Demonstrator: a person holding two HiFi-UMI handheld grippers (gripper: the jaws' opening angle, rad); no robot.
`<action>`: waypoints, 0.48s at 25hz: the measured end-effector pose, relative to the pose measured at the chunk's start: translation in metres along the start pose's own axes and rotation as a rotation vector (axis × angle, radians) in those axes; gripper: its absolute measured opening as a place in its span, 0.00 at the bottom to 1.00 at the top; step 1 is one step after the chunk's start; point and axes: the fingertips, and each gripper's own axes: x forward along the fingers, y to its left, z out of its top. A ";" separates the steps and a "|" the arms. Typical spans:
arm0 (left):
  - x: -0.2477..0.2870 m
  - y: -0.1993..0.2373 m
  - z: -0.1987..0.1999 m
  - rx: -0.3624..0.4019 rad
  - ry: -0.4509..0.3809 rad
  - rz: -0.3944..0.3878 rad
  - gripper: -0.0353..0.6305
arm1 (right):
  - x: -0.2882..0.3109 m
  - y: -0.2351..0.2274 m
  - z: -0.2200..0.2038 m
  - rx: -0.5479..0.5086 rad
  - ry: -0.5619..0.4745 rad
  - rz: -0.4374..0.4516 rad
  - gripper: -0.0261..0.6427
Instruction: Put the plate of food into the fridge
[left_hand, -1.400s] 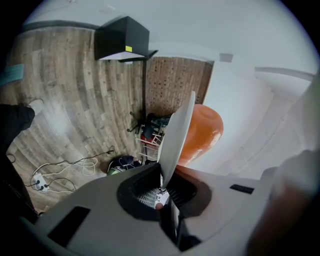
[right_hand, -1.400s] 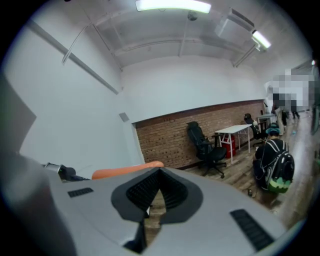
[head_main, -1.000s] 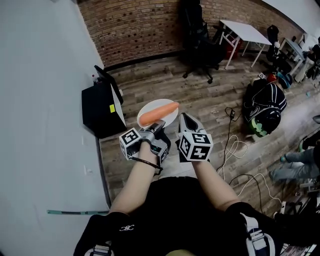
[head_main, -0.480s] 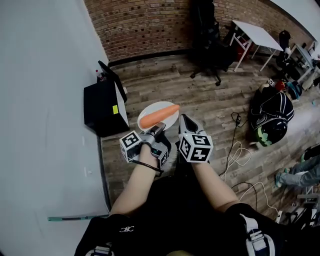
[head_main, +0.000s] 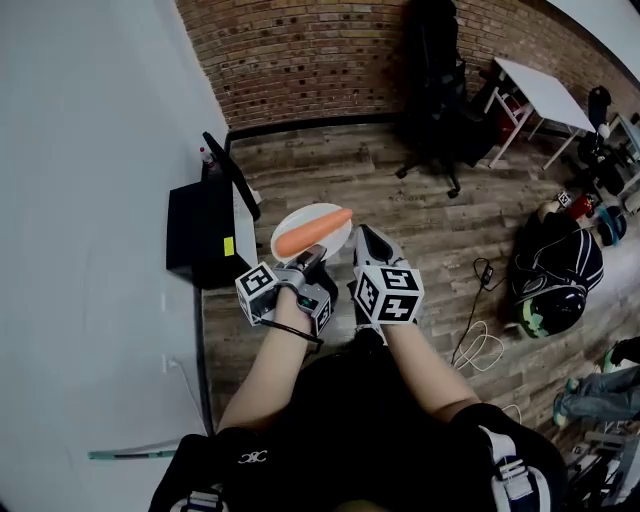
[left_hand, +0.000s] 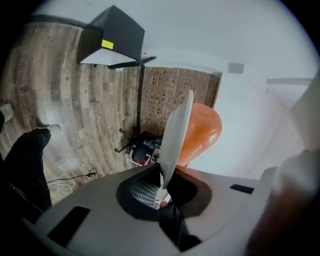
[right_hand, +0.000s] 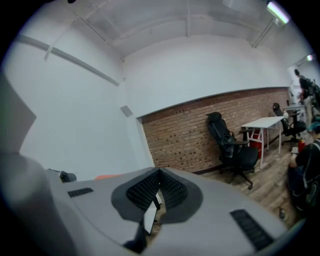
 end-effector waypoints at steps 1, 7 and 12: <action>0.014 -0.006 0.002 -0.003 -0.008 -0.007 0.09 | 0.010 -0.010 0.008 0.000 -0.001 0.007 0.06; 0.102 -0.028 0.006 -0.014 -0.041 -0.019 0.09 | 0.067 -0.072 0.042 -0.008 0.020 0.044 0.06; 0.170 -0.041 0.013 -0.020 -0.066 -0.051 0.09 | 0.108 -0.116 0.063 -0.065 0.035 0.085 0.06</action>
